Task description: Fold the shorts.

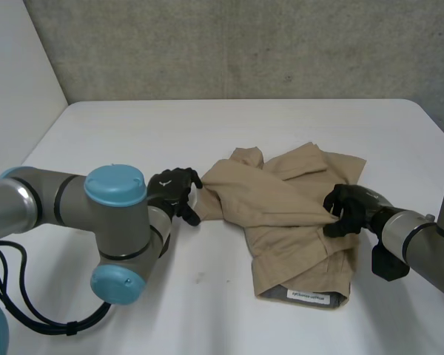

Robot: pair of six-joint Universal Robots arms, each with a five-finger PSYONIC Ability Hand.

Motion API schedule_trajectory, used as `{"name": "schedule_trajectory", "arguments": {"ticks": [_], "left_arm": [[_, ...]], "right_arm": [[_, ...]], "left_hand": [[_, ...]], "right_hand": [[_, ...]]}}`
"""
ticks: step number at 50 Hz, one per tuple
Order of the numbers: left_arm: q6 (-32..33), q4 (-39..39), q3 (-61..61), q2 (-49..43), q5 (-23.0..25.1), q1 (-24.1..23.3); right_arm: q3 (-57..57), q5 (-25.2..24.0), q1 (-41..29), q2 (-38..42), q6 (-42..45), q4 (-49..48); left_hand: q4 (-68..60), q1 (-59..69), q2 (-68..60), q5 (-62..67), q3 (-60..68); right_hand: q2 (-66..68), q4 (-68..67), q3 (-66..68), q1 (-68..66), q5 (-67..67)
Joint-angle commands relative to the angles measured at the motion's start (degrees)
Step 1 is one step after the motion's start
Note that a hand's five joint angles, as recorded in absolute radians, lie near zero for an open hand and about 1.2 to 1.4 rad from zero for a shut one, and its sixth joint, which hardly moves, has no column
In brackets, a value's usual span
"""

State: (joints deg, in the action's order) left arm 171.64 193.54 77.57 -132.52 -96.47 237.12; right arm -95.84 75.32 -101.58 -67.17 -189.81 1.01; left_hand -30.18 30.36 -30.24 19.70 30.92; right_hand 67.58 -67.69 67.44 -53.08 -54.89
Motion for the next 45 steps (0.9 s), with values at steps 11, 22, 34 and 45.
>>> {"name": "schedule_trajectory", "arguments": {"ticks": [11, 22, 34, 45], "left_arm": [[-1.4, -0.1, 2.3, 2.4, -0.4, 1.2], [-1.7, 0.0, -1.1, 0.0, -0.4, 0.5], [-1.7, -0.1, -4.1, -4.1, -0.3, -1.2], [-1.3, 0.0, -8.5, -7.7, -0.5, -2.1]], "right_arm": [[-1.6, 0.5, -0.9, -9.4, 4.4, -1.6], [-2.1, 0.6, -2.2, -13.9, 4.9, -1.3], [-2.2, 0.7, -3.9, -17.3, 5.0, -1.3], [-2.2, 0.7, -4.1, -22.5, 4.8, -0.7]], "left_hand": [[-2.2, 2.1, -2.2, 2.7, 1.5], [-2.7, 2.6, -2.7, 3.2, 2.0], [-3.8, 3.6, -3.7, 4.2, 3.0], [-15.7, 15.5, -15.6, 16.1, 14.9]], "right_hand": [[12.4, -12.3, 12.6, -26.9, -15.1], [12.4, -12.3, 12.6, -26.9, -15.1], [12.4, -12.3, 12.6, -26.9, -15.1], [12.4, -12.3, 12.6, -26.9, -15.1]]}}
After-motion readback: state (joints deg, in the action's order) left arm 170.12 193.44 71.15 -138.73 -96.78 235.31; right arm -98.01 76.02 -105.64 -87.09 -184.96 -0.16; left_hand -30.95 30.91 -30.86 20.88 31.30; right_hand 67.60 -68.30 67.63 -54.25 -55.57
